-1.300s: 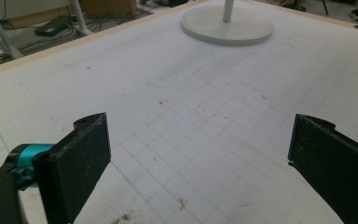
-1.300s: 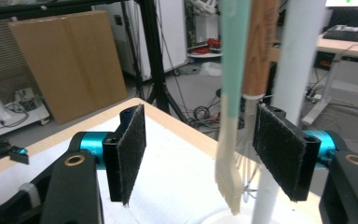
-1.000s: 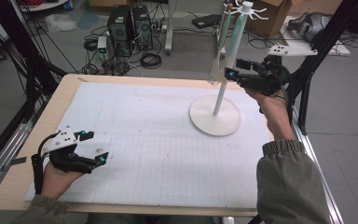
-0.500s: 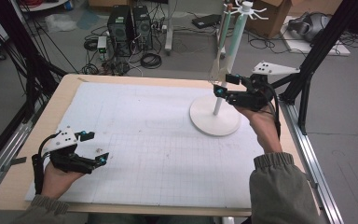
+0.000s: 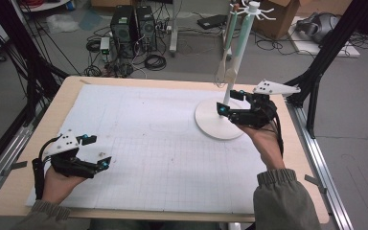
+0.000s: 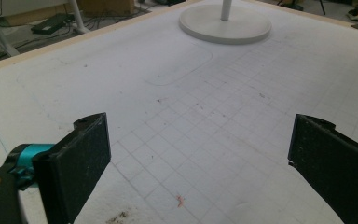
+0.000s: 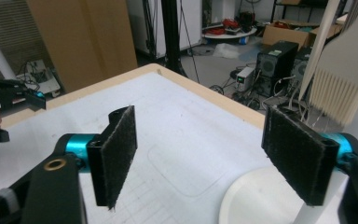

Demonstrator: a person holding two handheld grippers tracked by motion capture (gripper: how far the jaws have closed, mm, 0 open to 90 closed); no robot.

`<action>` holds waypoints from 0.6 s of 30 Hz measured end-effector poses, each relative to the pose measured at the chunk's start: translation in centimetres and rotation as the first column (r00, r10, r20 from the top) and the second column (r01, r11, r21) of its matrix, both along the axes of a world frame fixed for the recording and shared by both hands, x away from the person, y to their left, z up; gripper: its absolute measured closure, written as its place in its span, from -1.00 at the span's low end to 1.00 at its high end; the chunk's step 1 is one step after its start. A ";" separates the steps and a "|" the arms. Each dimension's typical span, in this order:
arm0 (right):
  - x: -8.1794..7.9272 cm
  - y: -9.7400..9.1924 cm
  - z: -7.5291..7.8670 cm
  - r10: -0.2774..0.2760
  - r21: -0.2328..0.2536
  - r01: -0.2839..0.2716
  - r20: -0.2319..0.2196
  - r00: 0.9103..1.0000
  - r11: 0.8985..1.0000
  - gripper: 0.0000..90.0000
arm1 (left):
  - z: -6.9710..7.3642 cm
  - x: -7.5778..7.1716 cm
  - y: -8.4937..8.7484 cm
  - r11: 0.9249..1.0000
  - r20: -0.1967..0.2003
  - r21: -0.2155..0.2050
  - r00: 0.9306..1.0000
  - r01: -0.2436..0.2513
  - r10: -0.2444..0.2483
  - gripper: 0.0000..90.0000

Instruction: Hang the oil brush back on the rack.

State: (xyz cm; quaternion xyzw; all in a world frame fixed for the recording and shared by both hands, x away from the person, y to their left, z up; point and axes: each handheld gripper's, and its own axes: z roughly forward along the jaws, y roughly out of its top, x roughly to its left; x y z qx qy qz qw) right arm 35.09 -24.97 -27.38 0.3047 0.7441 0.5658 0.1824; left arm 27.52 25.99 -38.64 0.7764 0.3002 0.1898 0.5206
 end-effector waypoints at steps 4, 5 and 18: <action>-0.5 -0.2 -0.8 -0.002 -0.005 0.002 -0.002 1.000 1.000 -0.48 | 0.0 0.0 0.0 1.000 0.000 0.002 1.000 0.001 -0.001 -0.86; -0.6 -0.2 -1.0 -0.002 -0.009 0.002 -0.002 1.000 1.000 -0.48 | 0.0 0.0 0.0 1.000 -0.003 -0.001 1.000 0.003 -0.003 -0.86; -2.0 0.1 -3.4 0.002 -0.024 -0.002 -0.009 1.000 1.000 -0.56 | -0.1 0.1 0.0 1.000 -0.008 0.006 1.000 0.001 -0.001 -0.87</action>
